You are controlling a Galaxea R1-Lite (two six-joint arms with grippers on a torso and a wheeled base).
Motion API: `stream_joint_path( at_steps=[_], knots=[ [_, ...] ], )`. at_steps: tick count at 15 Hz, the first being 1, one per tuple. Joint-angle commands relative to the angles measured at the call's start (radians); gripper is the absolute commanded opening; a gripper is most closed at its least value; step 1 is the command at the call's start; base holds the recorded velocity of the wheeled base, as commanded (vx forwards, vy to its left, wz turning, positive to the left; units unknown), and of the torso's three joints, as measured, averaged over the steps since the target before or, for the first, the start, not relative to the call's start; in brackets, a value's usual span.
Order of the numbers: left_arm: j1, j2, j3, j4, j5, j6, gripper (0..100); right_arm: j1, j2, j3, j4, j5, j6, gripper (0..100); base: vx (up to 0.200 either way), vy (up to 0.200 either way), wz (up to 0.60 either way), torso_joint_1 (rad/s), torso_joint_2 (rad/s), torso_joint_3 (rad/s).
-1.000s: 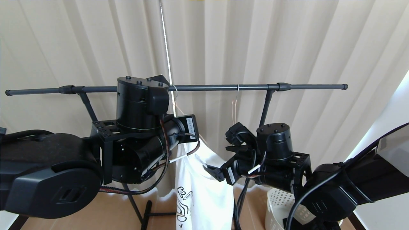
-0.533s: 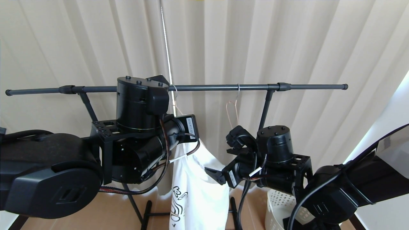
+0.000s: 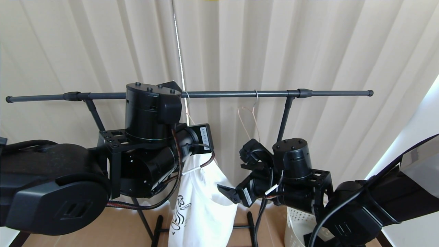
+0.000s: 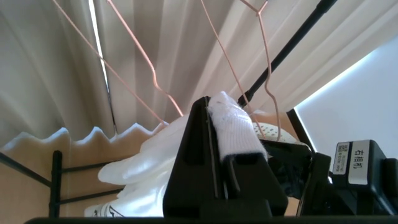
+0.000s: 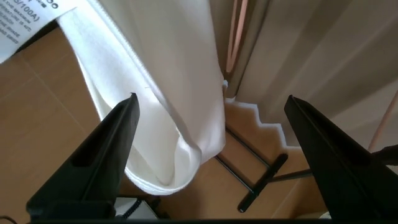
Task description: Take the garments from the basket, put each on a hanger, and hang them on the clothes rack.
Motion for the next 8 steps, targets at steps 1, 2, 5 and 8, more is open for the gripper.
stream_joint_path(
  at_steps=[1, 2, 5, 8],
  knots=[
    [-0.001, -0.001, 0.002, -0.001, 0.001, 0.000, 0, 0.003, 0.022, -0.012, 0.000, -0.002, 0.000, 100, 0.000, 0.000, 0.00, 0.000, 0.00, 0.000],
    [-0.001, -0.001, 0.002, -0.001, 0.000, 0.000, 0, 0.003, 0.029, -0.017, -0.002, -0.002, 0.000, 100, 0.000, 0.000, 0.00, 0.000, 0.00, 0.000],
    [-0.007, -0.003, 0.002, -0.001, 0.000, 0.000, 0, -0.037, 0.034, -0.026, 0.000, -0.004, -0.002, 100, 0.000, 0.000, 0.00, 0.000, 0.00, 0.000],
    [-0.007, -0.003, 0.002, -0.001, 0.000, -0.001, 0, -0.049, 0.048, -0.033, 0.000, -0.004, -0.003, 100, 0.000, 0.000, 0.00, 0.000, 0.00, 0.000]
  ],
)
